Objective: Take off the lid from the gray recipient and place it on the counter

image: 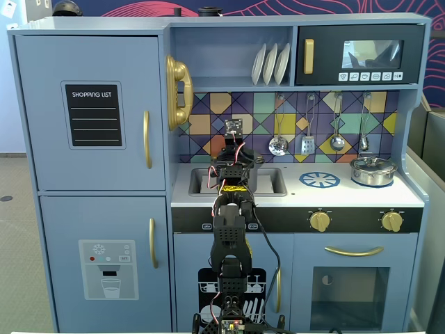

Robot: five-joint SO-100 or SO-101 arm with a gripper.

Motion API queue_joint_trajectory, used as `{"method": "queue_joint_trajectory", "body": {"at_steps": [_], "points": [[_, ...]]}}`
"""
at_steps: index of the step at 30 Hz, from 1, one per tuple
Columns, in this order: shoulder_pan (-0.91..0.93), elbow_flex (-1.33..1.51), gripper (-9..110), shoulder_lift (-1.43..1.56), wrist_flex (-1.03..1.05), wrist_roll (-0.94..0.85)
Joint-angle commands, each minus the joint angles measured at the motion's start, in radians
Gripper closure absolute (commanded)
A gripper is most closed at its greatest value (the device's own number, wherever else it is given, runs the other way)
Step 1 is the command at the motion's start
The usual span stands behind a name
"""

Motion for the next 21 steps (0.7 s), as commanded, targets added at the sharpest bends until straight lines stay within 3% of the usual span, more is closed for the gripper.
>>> {"method": "queue_joint_trajectory", "body": {"at_steps": [1, 8, 21], "points": [[-0.014, -0.106, 102, 0.074, -0.014, -0.021], [0.057, -0.156, 102, 0.106, 0.034, -0.014], [0.445, -0.089, 102, 0.150, 0.081, 0.097]]}}
